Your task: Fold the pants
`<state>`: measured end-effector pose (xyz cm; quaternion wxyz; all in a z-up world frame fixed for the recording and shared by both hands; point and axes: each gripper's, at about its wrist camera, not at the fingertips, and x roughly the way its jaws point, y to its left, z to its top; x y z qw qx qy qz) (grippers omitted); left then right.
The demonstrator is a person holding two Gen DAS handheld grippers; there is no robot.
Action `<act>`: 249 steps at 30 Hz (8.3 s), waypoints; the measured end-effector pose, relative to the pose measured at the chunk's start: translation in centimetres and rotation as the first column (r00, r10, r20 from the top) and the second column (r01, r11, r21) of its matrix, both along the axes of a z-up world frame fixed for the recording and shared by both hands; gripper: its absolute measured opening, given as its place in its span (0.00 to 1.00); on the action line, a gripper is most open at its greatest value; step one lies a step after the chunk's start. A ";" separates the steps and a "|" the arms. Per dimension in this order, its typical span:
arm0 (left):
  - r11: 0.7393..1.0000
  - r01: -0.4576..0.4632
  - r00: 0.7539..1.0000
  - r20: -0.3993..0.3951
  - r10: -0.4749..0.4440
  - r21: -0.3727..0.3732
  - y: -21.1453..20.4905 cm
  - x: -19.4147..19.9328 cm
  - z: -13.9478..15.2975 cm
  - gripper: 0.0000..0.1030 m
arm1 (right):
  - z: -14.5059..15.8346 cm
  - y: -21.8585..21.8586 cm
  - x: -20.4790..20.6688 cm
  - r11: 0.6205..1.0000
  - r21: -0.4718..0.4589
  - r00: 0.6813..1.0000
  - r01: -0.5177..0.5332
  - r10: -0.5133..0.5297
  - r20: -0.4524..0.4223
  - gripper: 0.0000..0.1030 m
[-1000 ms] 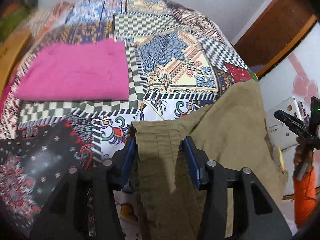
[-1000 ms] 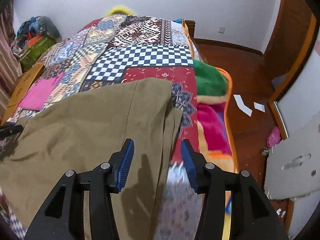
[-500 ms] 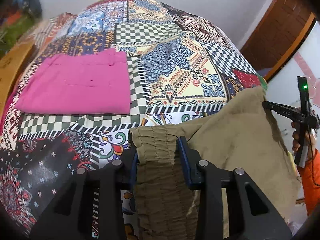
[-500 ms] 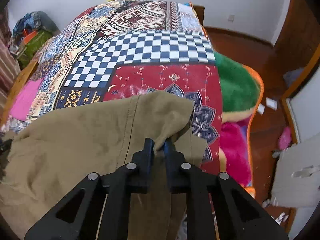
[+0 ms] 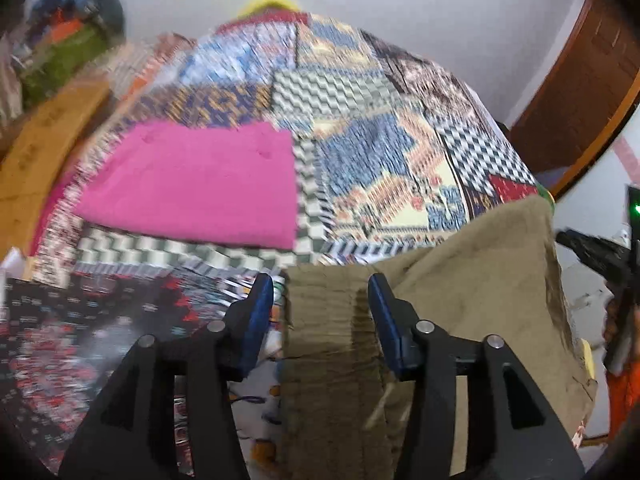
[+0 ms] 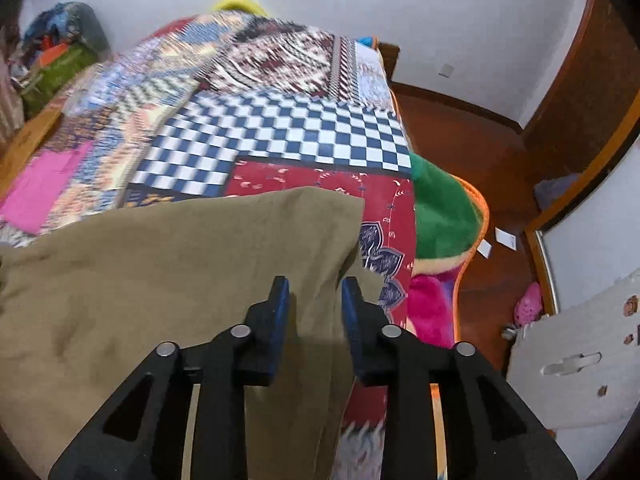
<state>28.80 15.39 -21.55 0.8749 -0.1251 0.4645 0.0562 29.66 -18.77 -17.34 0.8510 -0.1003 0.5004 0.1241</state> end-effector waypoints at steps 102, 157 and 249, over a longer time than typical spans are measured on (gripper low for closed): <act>0.889 -0.160 0.987 -0.070 0.144 -0.428 -5.2 -7.7 -4.1 0.75 | -2.1 5.5 -15.4 0.967 0.174 0.971 -0.185 0.207 -0.121 0.47; 0.996 -0.082 0.955 0.284 0.087 -0.029 -5.8 -19.1 7.5 0.19 | 0.8 15.3 -19.0 0.871 0.175 0.862 -0.460 0.485 -0.149 0.47; 0.980 0.194 0.974 -0.127 -0.186 0.055 -10.5 -2.1 -3.4 0.78 | -3.1 -3.5 -17.2 0.990 0.142 0.985 -0.021 0.045 -0.165 0.48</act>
